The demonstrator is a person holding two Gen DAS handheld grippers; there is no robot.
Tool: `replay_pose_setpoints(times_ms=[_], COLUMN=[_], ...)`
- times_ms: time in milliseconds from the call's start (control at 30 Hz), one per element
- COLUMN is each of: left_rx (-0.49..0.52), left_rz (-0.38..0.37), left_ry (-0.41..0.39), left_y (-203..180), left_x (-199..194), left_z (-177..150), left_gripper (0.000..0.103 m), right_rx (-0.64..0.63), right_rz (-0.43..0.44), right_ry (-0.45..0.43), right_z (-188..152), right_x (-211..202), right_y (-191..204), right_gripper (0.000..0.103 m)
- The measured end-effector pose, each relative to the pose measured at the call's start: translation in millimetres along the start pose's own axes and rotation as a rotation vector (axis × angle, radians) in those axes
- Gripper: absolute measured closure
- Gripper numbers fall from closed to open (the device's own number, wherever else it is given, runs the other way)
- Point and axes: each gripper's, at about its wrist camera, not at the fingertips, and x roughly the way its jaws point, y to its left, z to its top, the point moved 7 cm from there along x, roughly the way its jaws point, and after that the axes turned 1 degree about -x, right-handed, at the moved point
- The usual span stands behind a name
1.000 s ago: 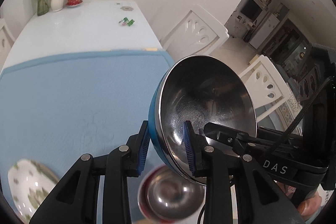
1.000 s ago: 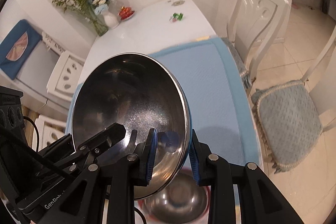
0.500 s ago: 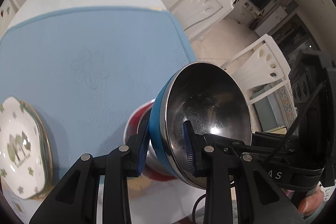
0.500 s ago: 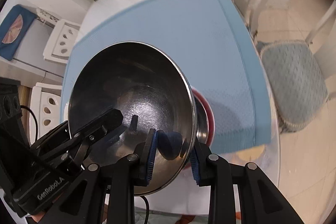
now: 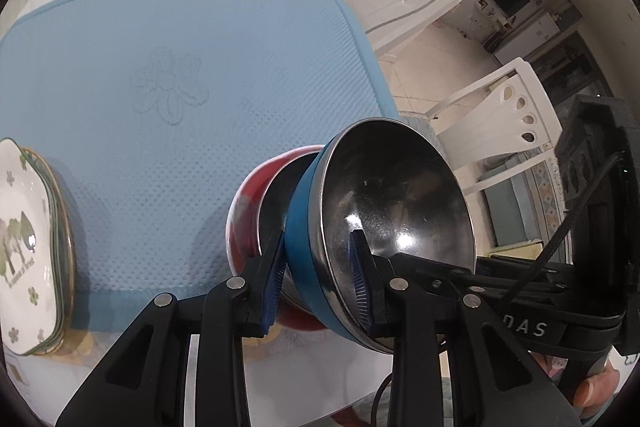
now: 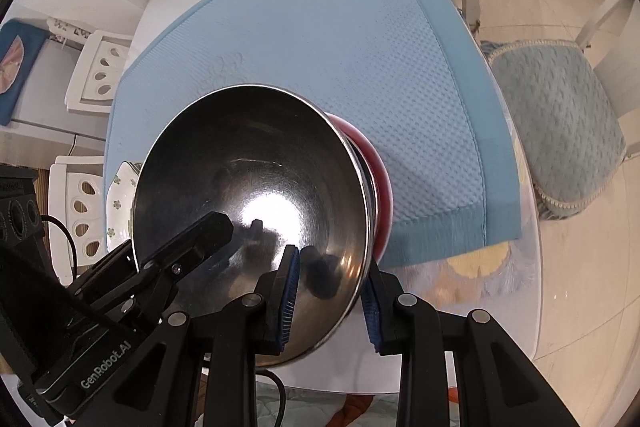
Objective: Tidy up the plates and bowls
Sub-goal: 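Lower the blue bowl into the nested bowls and open the left tool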
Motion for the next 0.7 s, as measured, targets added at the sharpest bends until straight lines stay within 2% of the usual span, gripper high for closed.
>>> replay_pose_setpoints(times_ms=[300, 433, 533, 700], left_rx=[0.044, 0.093, 0.119, 0.093], left_rz=[0.044, 0.089, 0.135, 0.138], left_ry=[0.012, 0.024, 0.004, -0.046], left_y=[0, -3, -1, 14], left_x=[4, 6, 0, -23], left_z=[5, 4, 8, 15], left_gripper=[0.073, 0.071, 0.070, 0.065], right_rx=[-0.001, 0.004, 0.017, 0.033], right_rz=[0.000, 0.000, 0.009, 0.017], right_ry=[-0.035, -0.038, -0.048, -0.077], right_z=[2, 3, 6, 12], right_x=[-7, -8, -12, -21], right_y=[2, 1, -3, -8], right_gripper=[0.074, 0.074, 0.074, 0.074])
